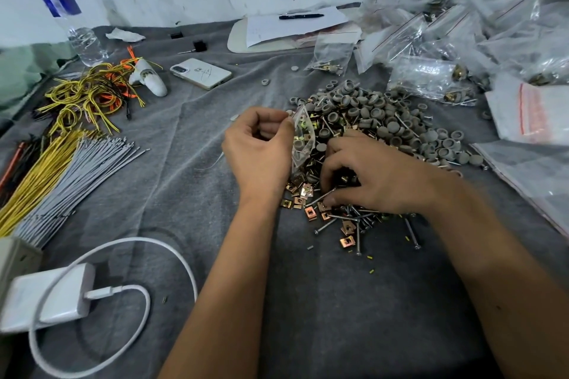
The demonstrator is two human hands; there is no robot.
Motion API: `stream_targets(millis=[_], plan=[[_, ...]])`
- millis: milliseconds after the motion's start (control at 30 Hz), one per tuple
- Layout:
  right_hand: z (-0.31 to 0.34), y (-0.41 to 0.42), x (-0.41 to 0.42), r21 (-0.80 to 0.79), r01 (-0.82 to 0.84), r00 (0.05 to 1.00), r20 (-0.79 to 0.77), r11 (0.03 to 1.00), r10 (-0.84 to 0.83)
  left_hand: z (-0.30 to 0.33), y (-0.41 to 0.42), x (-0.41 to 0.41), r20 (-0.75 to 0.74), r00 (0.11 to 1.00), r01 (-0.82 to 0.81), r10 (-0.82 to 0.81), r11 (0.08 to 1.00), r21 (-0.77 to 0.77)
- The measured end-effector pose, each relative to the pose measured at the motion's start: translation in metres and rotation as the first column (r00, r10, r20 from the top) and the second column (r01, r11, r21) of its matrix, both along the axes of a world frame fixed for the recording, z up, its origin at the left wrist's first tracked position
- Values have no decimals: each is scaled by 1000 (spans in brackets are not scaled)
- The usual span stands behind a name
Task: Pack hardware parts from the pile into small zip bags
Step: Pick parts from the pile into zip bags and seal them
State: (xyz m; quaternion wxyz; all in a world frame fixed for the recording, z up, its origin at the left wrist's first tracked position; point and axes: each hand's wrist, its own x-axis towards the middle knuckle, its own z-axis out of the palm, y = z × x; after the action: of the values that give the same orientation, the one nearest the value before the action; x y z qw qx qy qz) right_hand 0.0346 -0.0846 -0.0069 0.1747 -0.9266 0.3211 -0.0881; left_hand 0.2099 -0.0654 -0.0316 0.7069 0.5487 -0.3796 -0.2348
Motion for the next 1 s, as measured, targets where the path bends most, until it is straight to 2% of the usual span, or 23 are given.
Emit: stream_targets(millis=[100,167,267,367,533,633,833,900,1000], plan=[[4,-1,-3,20,32,993,116,999,-34,-1,-1,0,25,999,30,-31,1000,4],[6,-1,-4,40,61,967,246,997,-69,-1,0,0,32,998,46,-46,999,5],[9,3,-4,8,154,857,497,988,-138,-2,1,-1,37,995,92,-92,996,12],[9,4,-2,-77,262,792,586,962,-169,-1,2,-4,92,987,131,-133,991,32],[4,4,4,-148,255,817,562,956,-131,1,3,-7,114,977,178,-182,983,47],[2,5,7,-127,254,803,581,959,-136,1,3,-6,109,977,182,-185,983,36],[7,4,2,-118,302,767,619,946,-168,1,0,-3,-52,990,133,-135,991,-29],[9,4,-1,-108,235,808,574,966,-132,1,-1,-1,-88,990,112,-114,993,-34],[12,6,-3,-11,13,913,408,1000,-7,0,-1,0,-144,986,83,-87,996,-37]])
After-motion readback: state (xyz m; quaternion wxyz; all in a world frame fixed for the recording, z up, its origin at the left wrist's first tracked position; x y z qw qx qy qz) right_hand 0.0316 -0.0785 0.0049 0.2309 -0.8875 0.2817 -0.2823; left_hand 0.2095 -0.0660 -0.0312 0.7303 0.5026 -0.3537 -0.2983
